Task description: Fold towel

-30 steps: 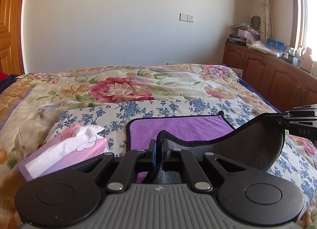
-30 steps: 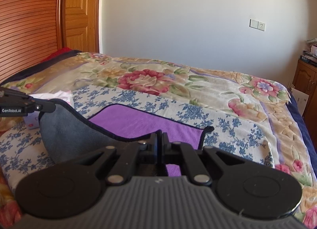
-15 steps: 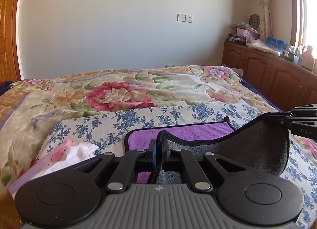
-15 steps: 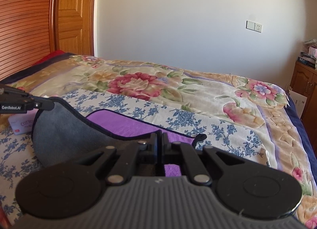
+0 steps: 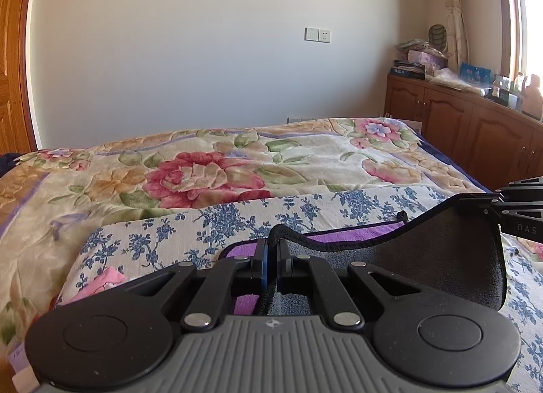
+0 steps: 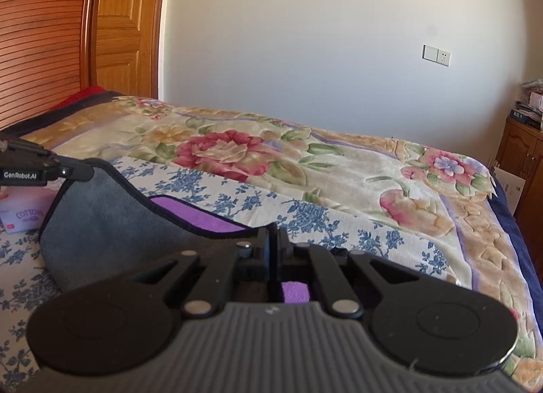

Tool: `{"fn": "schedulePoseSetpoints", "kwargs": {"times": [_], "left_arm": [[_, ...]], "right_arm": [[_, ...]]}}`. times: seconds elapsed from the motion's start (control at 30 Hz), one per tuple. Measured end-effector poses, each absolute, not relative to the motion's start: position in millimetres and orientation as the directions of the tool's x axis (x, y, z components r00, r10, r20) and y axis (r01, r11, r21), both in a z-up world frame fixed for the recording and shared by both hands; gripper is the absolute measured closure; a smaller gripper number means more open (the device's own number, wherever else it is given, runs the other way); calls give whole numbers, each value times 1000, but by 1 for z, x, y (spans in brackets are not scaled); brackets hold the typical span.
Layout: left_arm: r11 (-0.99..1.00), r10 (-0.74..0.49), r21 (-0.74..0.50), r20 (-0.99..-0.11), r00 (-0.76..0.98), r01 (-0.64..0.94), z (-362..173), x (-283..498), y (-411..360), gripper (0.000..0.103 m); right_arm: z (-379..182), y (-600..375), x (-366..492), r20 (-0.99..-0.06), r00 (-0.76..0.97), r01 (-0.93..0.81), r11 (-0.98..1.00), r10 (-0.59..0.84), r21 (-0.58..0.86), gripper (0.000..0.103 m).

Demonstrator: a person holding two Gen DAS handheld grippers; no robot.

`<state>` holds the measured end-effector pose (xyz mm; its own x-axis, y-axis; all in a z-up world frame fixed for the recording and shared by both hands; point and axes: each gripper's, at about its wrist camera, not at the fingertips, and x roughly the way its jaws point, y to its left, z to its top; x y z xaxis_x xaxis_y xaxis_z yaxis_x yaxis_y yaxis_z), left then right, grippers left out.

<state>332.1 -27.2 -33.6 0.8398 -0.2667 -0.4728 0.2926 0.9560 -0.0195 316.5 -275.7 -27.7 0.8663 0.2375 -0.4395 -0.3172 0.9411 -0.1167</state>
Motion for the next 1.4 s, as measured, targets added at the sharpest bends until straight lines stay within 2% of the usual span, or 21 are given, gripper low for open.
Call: {"fn": "schedulePoseSetpoints", "kwargs": {"times": [0.83, 1.4], "left_arm": [[966, -229, 8, -442, 867, 259, -17, 377, -30, 97], [970, -190, 42, -486, 853, 240, -51, 415, -42, 97]], "right_arm": [[-27, -276, 359, -417, 890, -283, 941, 185, -188, 99], [-67, -280, 398, -510, 848, -276, 941, 142, -197, 99]]}}
